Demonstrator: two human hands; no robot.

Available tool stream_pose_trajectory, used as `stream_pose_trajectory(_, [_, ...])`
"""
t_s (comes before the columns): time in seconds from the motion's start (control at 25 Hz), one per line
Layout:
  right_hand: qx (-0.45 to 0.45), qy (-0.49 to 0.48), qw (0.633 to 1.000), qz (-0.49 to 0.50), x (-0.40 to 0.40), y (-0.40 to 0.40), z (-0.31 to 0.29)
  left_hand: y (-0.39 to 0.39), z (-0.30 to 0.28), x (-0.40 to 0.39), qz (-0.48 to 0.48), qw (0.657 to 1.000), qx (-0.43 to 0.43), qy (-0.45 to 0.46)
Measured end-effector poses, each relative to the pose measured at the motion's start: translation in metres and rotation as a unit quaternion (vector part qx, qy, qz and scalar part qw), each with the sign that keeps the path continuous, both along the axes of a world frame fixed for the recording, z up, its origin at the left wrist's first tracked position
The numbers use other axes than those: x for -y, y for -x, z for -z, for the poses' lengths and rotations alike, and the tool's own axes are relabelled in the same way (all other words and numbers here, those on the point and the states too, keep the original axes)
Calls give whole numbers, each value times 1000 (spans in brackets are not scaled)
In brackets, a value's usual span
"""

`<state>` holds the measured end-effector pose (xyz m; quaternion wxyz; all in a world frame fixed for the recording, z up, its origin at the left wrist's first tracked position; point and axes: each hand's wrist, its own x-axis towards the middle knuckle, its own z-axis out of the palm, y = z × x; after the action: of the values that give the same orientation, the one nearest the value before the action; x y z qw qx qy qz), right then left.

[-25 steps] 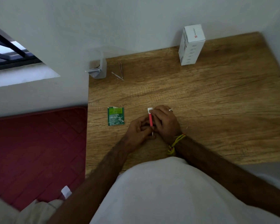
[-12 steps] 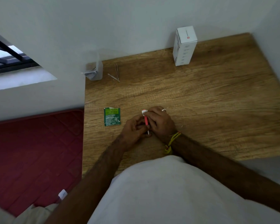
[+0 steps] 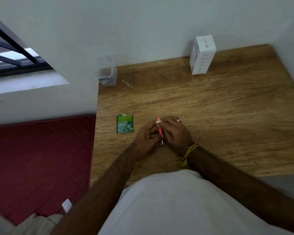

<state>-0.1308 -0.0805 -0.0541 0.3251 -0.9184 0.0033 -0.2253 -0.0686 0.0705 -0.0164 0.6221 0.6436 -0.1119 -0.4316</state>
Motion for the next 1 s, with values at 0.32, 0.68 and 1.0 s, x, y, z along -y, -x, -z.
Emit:
stream_pose_trajectory(0.32, [-17, -13, 1000, 19, 0, 3, 0, -3, 3, -5, 37, 999, 37, 4])
stream_pose_trajectory(0.68, [-18, -8, 1000, -10, 2, 4, 0, 1, -2, -2, 14, 999, 33, -1])
stream_pose_trajectory(1.0, [-15, -6, 999, -28, 2, 6, 2, -2, -1, -2, 26, 999, 24, -15])
